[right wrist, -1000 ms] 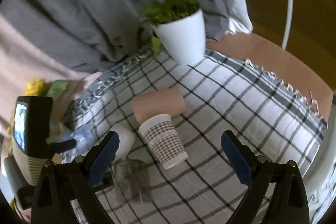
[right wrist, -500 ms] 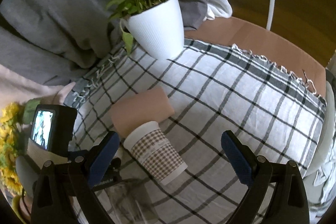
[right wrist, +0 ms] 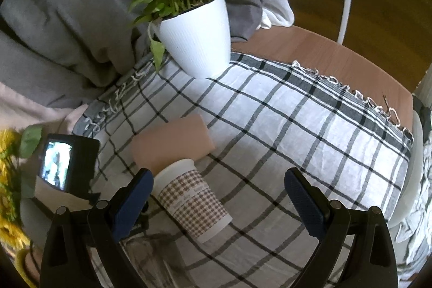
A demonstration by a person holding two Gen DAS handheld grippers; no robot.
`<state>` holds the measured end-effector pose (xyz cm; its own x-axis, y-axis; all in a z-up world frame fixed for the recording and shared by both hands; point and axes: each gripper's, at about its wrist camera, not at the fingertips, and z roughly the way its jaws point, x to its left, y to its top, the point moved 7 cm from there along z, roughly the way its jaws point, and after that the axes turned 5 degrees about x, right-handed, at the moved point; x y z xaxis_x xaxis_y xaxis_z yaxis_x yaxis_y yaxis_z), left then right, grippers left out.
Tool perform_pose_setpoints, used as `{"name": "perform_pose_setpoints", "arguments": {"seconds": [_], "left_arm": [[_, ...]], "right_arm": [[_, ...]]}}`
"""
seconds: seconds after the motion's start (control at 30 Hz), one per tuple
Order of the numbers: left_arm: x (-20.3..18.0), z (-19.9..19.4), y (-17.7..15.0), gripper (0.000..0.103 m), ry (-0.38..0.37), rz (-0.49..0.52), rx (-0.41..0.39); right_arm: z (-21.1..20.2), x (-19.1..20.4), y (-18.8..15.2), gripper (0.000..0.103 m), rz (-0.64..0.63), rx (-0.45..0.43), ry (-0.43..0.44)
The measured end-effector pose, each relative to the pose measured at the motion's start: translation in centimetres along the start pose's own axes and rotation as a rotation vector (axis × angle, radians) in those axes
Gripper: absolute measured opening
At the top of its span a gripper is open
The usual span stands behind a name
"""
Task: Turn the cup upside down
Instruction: 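Grasp the white frosted cup with the left tool and lift it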
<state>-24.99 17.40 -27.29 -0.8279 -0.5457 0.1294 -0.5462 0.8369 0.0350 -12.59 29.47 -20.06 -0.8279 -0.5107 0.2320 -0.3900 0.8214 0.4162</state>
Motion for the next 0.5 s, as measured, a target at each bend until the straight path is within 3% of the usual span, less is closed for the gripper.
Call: {"name": "perform_pose_setpoints", "arguments": {"seconds": [0.13,0.17,0.3,0.5], "left_arm": [[-0.3,-4.0,-2.4,0.067,0.006,-0.069,-0.112],[0.2,-4.8,-1.5,0.067,0.009,-0.081,-0.132],[1.2,-7.8,-3.0,0.067,0.038,-0.144,-0.237],[-0.7,-9.7,-6.8,0.067,0.067,-0.274,-0.314]], "right_arm": [[-0.8,0.2,-0.2,0.098,-0.055,0.003,0.027],[-1.0,0.2,-0.3,0.098,-0.069,0.001,0.034],[-2.2,-0.2,-0.8,0.098,-0.111,0.004,0.066],[-3.9,-1.3,-2.3,0.098,-0.237,0.023,0.095]]}}
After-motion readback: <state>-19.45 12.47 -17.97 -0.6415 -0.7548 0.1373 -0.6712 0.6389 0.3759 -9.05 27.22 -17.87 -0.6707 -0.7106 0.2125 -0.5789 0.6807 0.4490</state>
